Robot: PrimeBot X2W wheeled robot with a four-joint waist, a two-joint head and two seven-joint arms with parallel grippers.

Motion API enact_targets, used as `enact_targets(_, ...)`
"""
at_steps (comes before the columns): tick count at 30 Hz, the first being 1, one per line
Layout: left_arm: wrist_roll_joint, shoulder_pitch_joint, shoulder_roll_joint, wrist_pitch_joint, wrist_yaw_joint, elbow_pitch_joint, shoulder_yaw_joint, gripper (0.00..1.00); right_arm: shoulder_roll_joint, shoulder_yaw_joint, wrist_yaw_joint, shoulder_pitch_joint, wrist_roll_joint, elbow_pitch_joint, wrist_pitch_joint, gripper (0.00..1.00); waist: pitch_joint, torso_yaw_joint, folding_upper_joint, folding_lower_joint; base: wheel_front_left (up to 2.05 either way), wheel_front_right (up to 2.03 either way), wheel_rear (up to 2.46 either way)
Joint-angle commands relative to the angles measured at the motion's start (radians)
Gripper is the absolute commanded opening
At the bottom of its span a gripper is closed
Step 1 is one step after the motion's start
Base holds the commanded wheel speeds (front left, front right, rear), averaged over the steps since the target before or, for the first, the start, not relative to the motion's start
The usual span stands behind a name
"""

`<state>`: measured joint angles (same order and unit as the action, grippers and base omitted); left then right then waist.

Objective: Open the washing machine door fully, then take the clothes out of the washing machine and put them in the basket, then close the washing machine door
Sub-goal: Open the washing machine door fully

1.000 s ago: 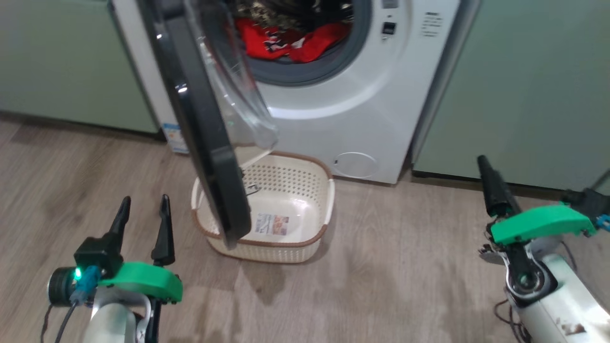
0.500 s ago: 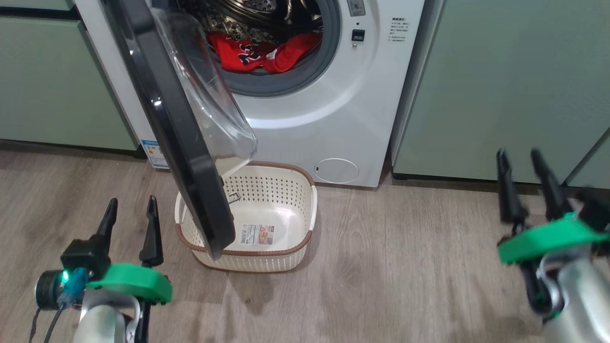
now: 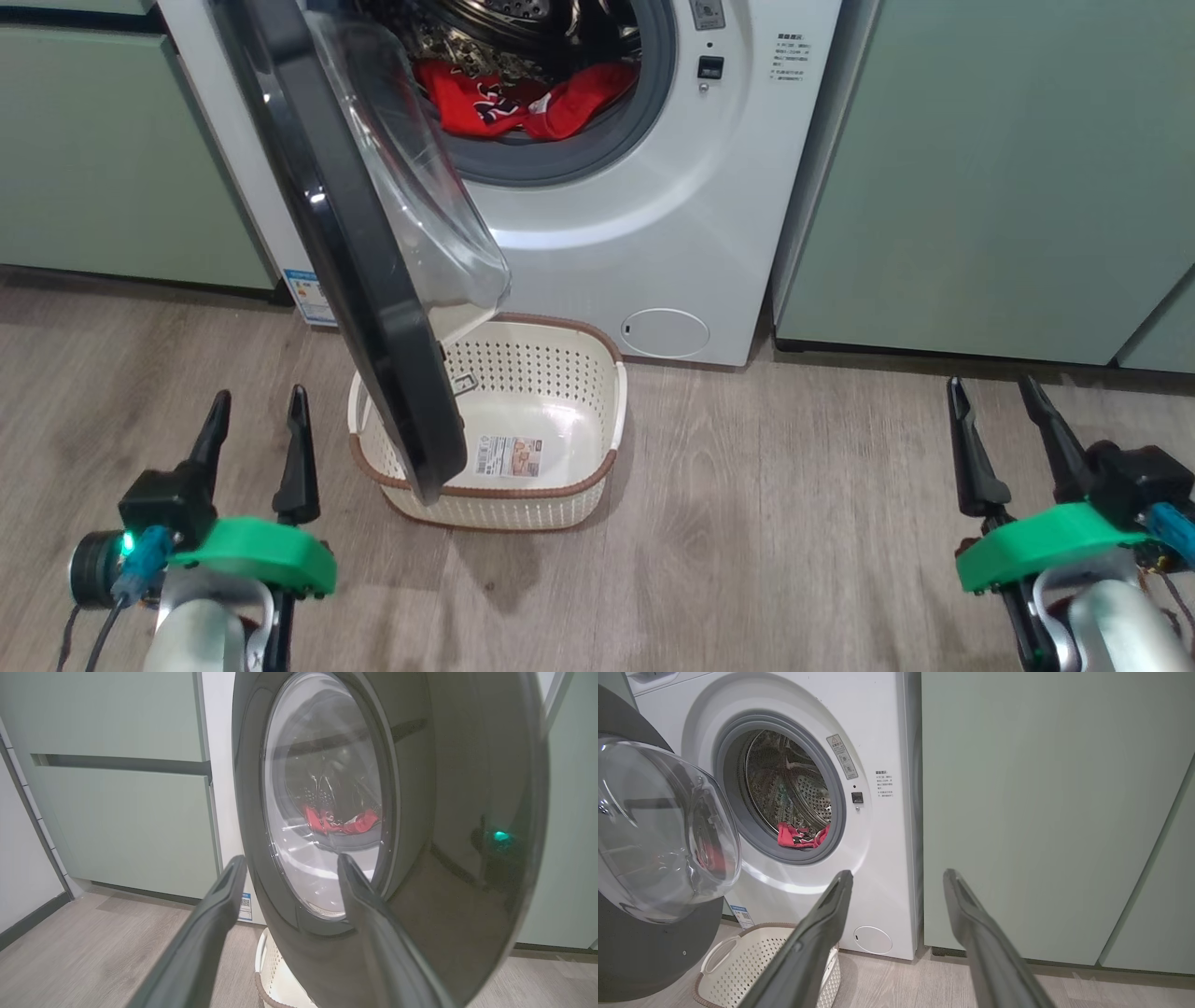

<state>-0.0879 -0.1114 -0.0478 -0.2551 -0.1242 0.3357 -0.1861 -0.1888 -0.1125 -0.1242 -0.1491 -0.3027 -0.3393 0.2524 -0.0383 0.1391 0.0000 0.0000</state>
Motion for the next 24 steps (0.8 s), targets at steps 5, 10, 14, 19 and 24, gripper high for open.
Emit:
enact_targets(5, 0.014, -0.034, -0.015, -0.007, -0.004, -0.027, -0.038, 1.0, 0.002, 0.006, -0.007, 0.002, 0.019, 0.047, 0.009, 1.0, 0.0, 0.004, 0.0, 0.0, 0.0, 0.0, 0.0)
enact_targets(10, 0.014, -0.035, -0.013, -0.007, -0.005, -0.023, -0.039, 1.0, 0.001, 0.013, -0.007, 0.006, 0.026, 0.051, 0.009, 1.0, 0.0, 0.006, 0.0, 0.0, 0.0, 0.0, 0.0)
enact_targets(14, 0.005, -0.035, -0.011, -0.007, -0.005, -0.024, -0.042, 0.64, 0.001, 0.016, -0.007, 0.006, 0.027, 0.053, 0.009, 1.0, 0.002, 0.007, 0.0, 0.0, 0.0, 0.0, 0.0)
enact_targets(19, -0.044, -0.053, -0.007, -0.007, -0.005, -0.058, -0.084, 0.0, 0.002, 0.025, -0.007, 0.005, 0.027, 0.055, 0.009, 1.0, 0.006, 0.007, 0.0, 0.0, 0.0, 0.0, 0.0)
enact_targets(24, -0.091, -0.122, -0.006, -0.007, 0.001, -0.122, -0.144, 0.0, 0.002, 0.039, -0.007, 0.006, 0.026, 0.057, 0.009, 1.0, 0.007, 0.012, 0.0, 0.0, 0.0, 0.0, 0.0)
